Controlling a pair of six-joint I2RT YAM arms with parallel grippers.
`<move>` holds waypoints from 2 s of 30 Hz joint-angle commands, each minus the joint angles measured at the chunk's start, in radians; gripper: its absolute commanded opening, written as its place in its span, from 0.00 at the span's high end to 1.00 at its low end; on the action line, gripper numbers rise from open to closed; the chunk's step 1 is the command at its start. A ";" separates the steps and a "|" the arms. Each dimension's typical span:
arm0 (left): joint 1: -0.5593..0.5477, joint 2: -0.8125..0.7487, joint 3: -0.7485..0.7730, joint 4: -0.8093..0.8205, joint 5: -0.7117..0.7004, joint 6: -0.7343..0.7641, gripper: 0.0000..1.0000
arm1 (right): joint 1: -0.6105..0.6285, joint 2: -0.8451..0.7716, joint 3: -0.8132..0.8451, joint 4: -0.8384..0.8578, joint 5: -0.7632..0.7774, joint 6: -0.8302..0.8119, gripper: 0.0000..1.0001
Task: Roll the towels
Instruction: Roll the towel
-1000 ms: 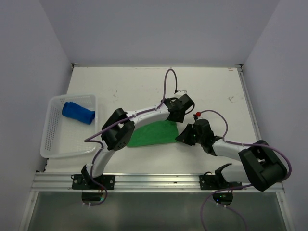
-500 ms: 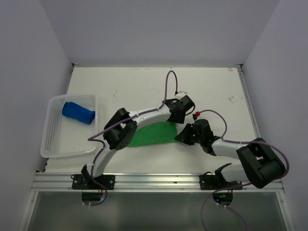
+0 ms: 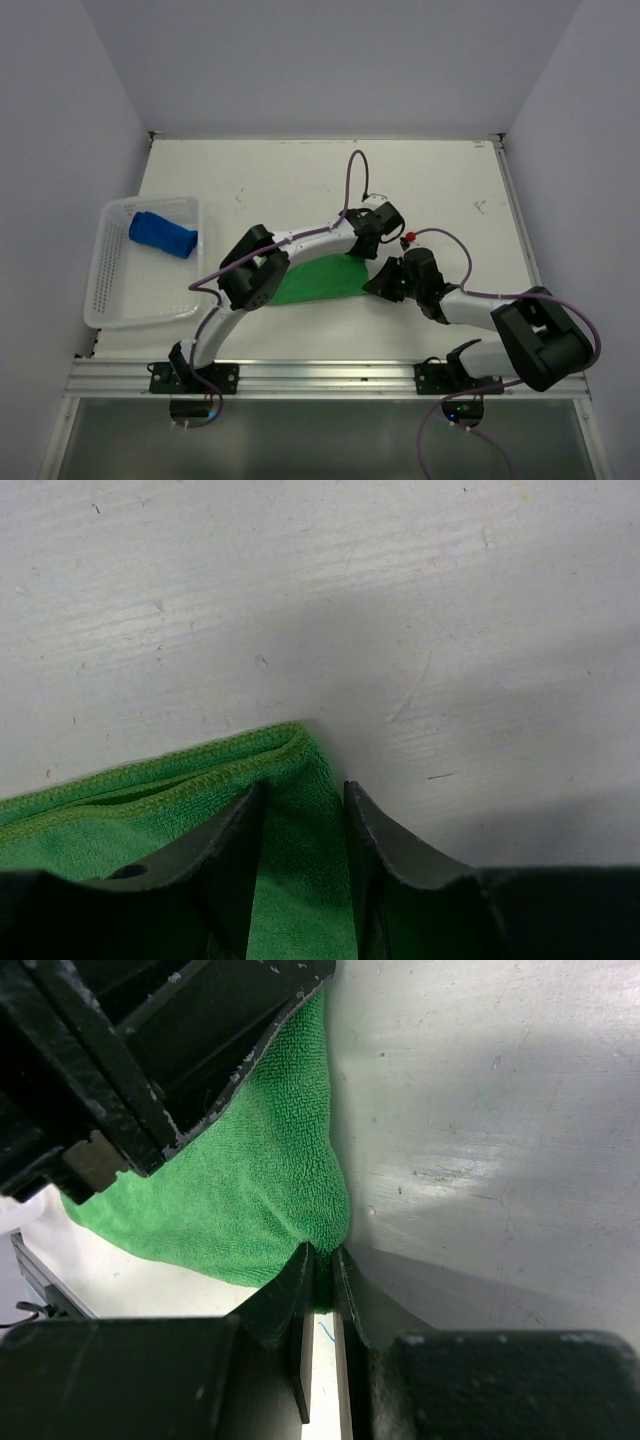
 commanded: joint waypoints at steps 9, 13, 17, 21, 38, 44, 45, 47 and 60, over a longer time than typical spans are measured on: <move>-0.004 0.087 0.101 -0.053 0.005 0.044 0.91 | 0.008 -0.063 -0.005 -0.274 0.099 -0.115 0.94; 0.013 0.087 0.145 -0.043 0.063 0.047 1.00 | 0.025 -0.119 0.023 -0.352 0.153 -0.148 0.97; 0.036 0.044 0.141 0.012 0.105 0.038 1.00 | 0.044 -0.162 0.058 -0.435 0.208 -0.175 1.00; 0.050 -0.008 0.110 0.070 0.123 0.015 1.00 | 0.088 -0.199 0.094 -0.526 0.268 -0.183 1.00; 0.154 -0.229 -0.215 0.486 0.329 -0.048 1.00 | 0.318 -0.199 0.270 -0.811 0.664 -0.142 1.00; 0.163 -0.238 -0.240 0.547 0.372 -0.045 1.00 | 0.389 -0.150 0.344 -0.923 0.799 -0.129 1.00; 0.165 -0.240 -0.247 0.555 0.378 -0.048 1.00 | 0.404 -0.143 0.348 -0.948 0.817 -0.122 1.00; 0.171 -0.250 -0.272 0.578 0.395 -0.049 1.00 | 0.416 -0.125 0.364 -0.966 0.856 -0.115 1.00; 0.195 -0.298 -0.375 0.677 0.450 -0.019 1.00 | 0.524 -0.006 0.470 -1.089 0.992 -0.077 1.00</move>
